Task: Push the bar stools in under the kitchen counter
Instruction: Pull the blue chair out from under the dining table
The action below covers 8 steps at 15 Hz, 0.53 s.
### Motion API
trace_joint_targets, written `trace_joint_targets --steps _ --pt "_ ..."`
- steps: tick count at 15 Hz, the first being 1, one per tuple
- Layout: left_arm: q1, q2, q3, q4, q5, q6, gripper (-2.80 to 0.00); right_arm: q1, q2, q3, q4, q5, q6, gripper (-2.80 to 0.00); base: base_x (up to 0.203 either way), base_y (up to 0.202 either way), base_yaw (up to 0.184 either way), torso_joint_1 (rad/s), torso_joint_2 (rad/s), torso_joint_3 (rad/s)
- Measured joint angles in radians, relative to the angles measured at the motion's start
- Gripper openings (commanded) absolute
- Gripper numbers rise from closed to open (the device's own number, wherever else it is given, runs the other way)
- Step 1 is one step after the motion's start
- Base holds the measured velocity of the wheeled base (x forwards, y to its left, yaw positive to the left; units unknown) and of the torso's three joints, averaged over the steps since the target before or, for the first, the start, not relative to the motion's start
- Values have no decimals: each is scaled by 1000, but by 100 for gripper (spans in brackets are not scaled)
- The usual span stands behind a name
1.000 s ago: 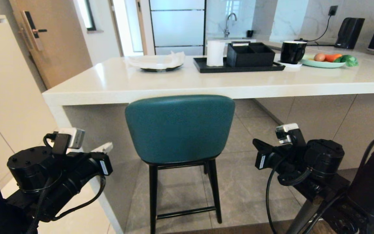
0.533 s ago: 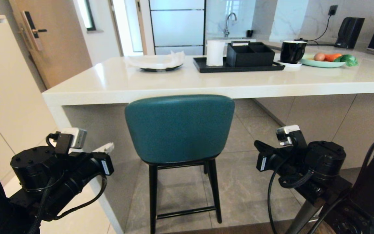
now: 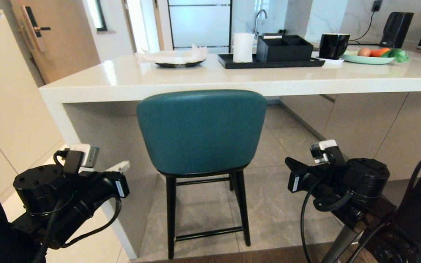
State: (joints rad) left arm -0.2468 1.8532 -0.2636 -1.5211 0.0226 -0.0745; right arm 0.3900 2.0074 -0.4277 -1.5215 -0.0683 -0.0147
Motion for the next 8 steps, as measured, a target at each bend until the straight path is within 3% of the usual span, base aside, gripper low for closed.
trace_joint_targets --steps 4,8 --pt "1 2 -19 0 -6 1 -280 0 -8 -2 0 -9 -3 -280 0 0 0 0 6 7" --pt "16 56 -165 0 -20 1 -280 -12 -12 -12 0 -36 -3 -280 0 0 0 0 0 0"
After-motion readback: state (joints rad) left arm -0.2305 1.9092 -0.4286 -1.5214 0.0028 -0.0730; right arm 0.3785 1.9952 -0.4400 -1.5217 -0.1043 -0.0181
